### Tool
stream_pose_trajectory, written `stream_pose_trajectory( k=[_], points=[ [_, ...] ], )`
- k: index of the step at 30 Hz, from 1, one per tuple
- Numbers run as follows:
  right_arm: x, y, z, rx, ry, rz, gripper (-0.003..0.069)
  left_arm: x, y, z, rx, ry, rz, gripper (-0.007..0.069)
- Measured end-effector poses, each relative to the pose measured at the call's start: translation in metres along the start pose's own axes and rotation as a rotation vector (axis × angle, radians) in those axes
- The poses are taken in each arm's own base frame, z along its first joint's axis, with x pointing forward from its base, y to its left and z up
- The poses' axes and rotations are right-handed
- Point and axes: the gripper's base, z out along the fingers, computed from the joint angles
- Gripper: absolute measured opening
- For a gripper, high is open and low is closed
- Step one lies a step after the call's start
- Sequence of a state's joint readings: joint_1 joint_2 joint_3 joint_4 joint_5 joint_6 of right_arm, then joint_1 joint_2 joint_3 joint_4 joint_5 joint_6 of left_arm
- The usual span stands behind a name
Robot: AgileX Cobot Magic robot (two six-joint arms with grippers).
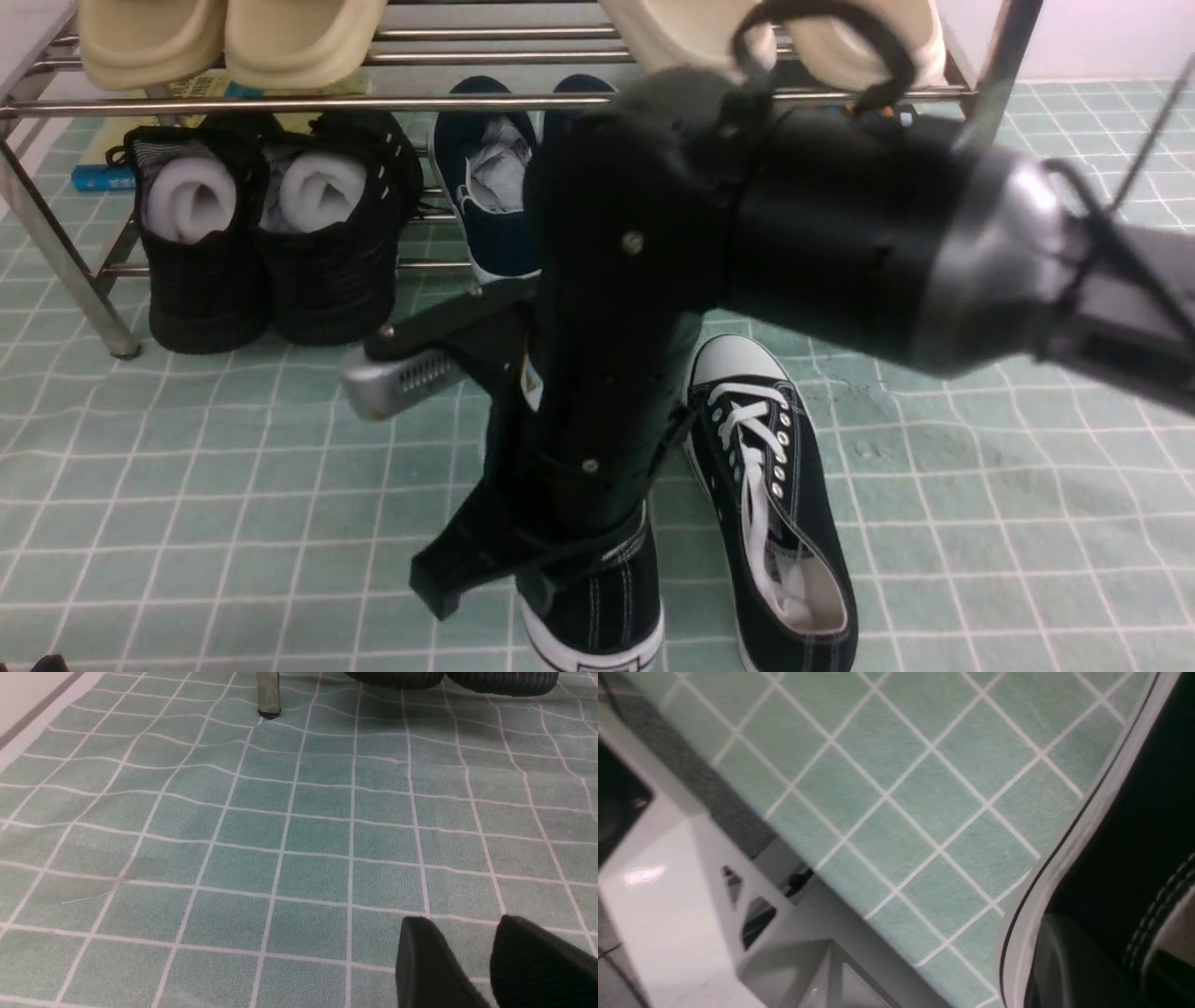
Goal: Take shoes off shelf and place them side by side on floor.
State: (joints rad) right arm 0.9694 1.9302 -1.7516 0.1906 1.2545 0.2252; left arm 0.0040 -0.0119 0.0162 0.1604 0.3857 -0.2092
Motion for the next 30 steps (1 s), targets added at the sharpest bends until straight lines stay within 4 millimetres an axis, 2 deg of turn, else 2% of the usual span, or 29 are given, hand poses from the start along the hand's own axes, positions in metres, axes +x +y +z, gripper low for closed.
stream_pose_trajectory(
  k=[3, 13, 19, 20, 22, 26, 27, 30],
  points=[
    [-0.003, -0.006, 0.011, 0.055, 0.008, 0.033, 0.0020, 0.000, 0.000, 0.000, 0.000, 0.000, 0.000, 0.0242],
    [-0.011, -0.017, 0.022, 0.160, -0.043, 0.164, 0.0024, 0.000, 0.000, 0.000, 0.000, 0.000, 0.000, 0.0242],
    [-0.018, -0.022, 0.058, 0.176, -0.007, 0.242, 0.0044, 0.000, 0.000, 0.000, 0.000, 0.000, 0.000, 0.0242],
    [-0.018, -0.022, 0.058, 0.176, -0.007, 0.242, 0.0044, 0.000, 0.000, 0.000, 0.000, 0.000, 0.000, 0.0242],
    [-0.020, -0.023, 0.066, 0.177, -0.006, 0.274, 0.0094, 0.000, 0.000, 0.000, 0.000, 0.000, 0.000, 0.0242],
    [-0.020, -0.021, 0.065, 0.162, -0.006, 0.280, 0.0204, 0.000, 0.000, 0.000, 0.000, 0.000, 0.000, 0.0242],
    [-0.021, -0.020, 0.063, 0.150, -0.003, 0.277, 0.0254, 0.000, 0.000, 0.000, 0.000, 0.000, 0.001, 0.0242],
    [-0.023, -0.013, 0.048, 0.108, -0.002, 0.231, 0.0324, 0.000, 0.000, 0.000, 0.000, 0.000, 0.001, 0.0242]
  ],
)
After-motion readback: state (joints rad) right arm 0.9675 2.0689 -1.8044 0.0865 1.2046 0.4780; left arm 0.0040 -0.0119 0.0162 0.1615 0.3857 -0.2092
